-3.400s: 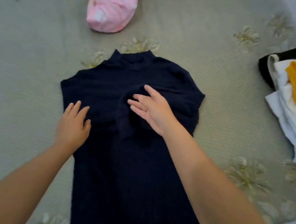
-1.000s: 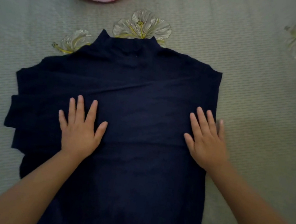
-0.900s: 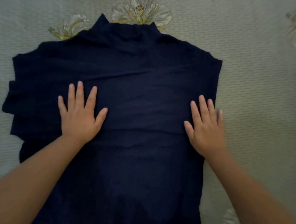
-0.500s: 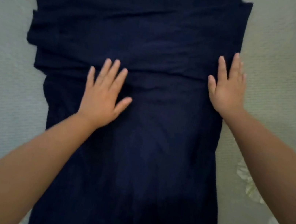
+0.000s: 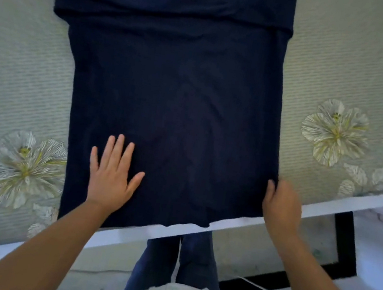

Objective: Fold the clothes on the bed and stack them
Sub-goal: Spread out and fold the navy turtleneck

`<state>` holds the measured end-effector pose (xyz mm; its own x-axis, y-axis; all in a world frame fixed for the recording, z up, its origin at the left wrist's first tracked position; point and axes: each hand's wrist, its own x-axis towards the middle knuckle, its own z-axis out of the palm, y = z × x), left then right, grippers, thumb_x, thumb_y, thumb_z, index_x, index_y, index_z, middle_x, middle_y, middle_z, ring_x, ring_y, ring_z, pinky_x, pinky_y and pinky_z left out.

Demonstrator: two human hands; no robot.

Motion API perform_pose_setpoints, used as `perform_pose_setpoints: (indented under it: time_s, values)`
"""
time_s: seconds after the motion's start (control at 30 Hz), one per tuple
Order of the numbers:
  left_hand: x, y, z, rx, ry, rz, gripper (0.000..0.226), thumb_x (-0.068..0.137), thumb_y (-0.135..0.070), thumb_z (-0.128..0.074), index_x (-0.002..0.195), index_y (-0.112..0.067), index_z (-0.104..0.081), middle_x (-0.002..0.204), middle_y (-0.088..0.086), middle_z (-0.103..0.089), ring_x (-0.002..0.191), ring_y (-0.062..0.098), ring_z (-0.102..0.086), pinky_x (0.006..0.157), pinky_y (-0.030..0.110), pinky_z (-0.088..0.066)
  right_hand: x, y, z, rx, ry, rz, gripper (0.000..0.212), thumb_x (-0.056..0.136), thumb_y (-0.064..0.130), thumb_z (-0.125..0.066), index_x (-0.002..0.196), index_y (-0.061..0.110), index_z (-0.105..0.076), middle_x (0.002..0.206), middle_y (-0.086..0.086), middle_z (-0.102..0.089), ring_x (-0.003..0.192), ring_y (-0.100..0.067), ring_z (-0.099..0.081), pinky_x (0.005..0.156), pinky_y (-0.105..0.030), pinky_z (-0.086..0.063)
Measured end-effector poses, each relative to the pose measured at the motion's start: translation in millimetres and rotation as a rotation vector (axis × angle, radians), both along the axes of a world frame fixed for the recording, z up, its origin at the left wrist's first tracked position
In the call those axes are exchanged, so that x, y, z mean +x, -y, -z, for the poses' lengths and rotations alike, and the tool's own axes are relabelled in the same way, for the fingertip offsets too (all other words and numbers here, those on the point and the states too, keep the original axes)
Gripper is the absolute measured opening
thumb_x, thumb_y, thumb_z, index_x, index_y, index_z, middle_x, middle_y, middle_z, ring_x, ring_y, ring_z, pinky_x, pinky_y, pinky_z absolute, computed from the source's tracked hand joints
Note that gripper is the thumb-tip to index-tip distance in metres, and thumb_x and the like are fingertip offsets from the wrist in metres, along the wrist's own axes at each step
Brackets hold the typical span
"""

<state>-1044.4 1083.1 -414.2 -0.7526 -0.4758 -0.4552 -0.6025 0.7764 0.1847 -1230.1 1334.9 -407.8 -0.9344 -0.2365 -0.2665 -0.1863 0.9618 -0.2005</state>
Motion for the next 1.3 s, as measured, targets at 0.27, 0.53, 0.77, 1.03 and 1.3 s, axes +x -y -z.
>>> perform_pose_setpoints:
  time_s: [0.27,0.53,0.77,1.03,1.3]
  values:
    - [35.4,-5.6,0.6,-0.051,-0.025,-0.003,0.094,0.088,-0.063,0.001,0.129,0.007,-0.044,0.139,0.029,-0.037,0.131,0.045,-0.03,0.104,0.06,-0.013,-18.6,-27.5,-3.4,0.06,-0.093,0.06,0.025,0.089,0.009,-0.054,0.105,-0.011,-0.051,0.098,-0.032,-0.057,0.089,-0.044,-0.055,0.071,-0.043,-0.039]
    - [43.7,-54.5,-0.3,-0.06,0.042,0.555,0.073,0.089,-0.055,-0.021,0.113,0.002,-0.062,0.122,0.021,-0.058,0.123,0.034,-0.046,0.1,0.048,-0.022,50.8,-27.0,15.5,0.14,-0.235,-1.12,0.087,0.042,0.043,-0.089,0.119,0.015,-0.06,0.121,-0.011,-0.062,0.113,-0.029,-0.058,0.087,-0.058,-0.044]
    - [53.4,-51.7,3.1,-0.153,-0.084,0.483,0.061,0.099,-0.04,-0.021,0.11,0.005,-0.062,0.114,0.022,-0.063,0.102,0.038,-0.061,0.105,0.04,-0.021,28.3,-24.6,31.5,0.006,-0.389,-1.156,0.052,0.074,-0.009,-0.049,0.123,0.006,-0.041,0.121,-0.015,-0.06,0.111,-0.032,-0.058,0.087,-0.06,-0.042]
    - [69.1,-37.2,2.6,-0.143,-0.221,0.069,0.064,0.046,0.027,-0.063,0.109,0.017,-0.056,0.115,0.036,-0.055,0.104,0.055,-0.052,0.087,0.061,-0.035,15.3,-38.4,12.5,-0.024,-0.297,-1.024,0.051,0.07,-0.012,-0.027,0.109,-0.011,-0.06,0.113,-0.026,-0.062,0.103,-0.043,-0.06,0.099,-0.05,-0.038]
    - [101.2,-51.2,-15.3,0.006,0.063,0.135,0.073,0.083,0.016,-0.035,0.145,-0.009,-0.008,0.154,0.01,0.0,0.142,0.026,0.003,0.114,0.033,0.008,51.1,-46.0,-14.7,0.087,-0.065,-0.902,0.073,0.051,-0.033,-0.059,0.121,-0.012,-0.051,0.127,-0.031,-0.05,0.117,-0.051,-0.045,0.099,-0.053,-0.031]
